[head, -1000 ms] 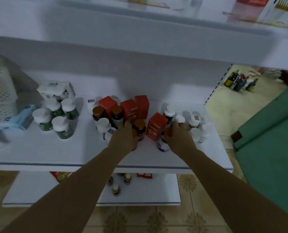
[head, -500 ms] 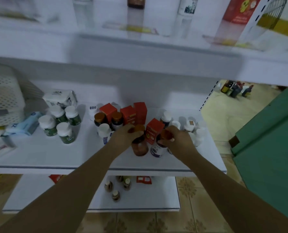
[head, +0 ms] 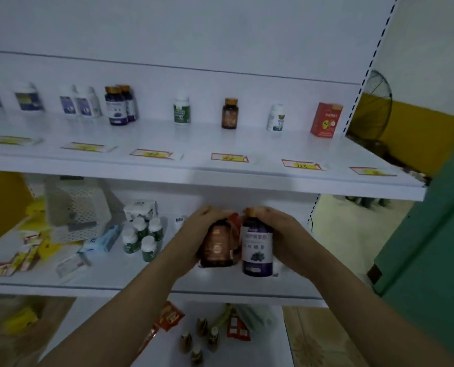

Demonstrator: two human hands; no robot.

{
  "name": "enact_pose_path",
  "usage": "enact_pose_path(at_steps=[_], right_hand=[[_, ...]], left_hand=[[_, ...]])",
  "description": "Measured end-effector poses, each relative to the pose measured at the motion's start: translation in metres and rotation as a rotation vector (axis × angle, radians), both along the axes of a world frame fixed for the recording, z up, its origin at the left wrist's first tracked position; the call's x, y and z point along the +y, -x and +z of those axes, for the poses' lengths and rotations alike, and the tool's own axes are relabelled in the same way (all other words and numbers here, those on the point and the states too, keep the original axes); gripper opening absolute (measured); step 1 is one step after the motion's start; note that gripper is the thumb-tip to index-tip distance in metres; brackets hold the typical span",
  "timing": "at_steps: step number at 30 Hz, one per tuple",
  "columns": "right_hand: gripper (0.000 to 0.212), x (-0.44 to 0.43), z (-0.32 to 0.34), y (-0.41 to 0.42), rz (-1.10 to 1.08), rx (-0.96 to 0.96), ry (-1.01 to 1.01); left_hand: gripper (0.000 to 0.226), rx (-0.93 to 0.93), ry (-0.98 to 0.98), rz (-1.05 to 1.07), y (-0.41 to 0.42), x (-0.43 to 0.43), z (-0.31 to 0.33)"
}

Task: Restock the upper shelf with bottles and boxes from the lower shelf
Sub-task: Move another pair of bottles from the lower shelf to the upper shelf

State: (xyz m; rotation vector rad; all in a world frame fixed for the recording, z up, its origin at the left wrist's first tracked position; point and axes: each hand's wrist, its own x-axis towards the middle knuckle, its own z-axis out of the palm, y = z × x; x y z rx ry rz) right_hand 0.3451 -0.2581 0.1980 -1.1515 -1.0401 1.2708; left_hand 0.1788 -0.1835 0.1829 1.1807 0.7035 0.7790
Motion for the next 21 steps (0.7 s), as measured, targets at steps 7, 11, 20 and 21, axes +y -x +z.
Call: enact_pose_path(at_steps=[7,11,20,21], right_hand=[[0.029,-0.022,0.089,0.025,-0.074,0.201,-0.134],[0.035,-0.02,0.113,0.03,-0.207,0.031,-0.19],[0.035,-0.021,0.128,0.023,-0.258,-0.034,-0.232],[0.035,-0.02,0.129,0.022,-0.259,-0.03,-0.237]], left_hand=[[0.02,-0.164,-0.096,-0.071,0.009,-0.03,0.092],[0.025,-0.118,-0.207,-0.067,0.003,-0.032,0.117],[0.025,-0.131,-0.26,-0.061,-0.003,-0.034,0.135],[0.025,-0.128,-0.266,-0.062,-0.003,-0.033,0.136]])
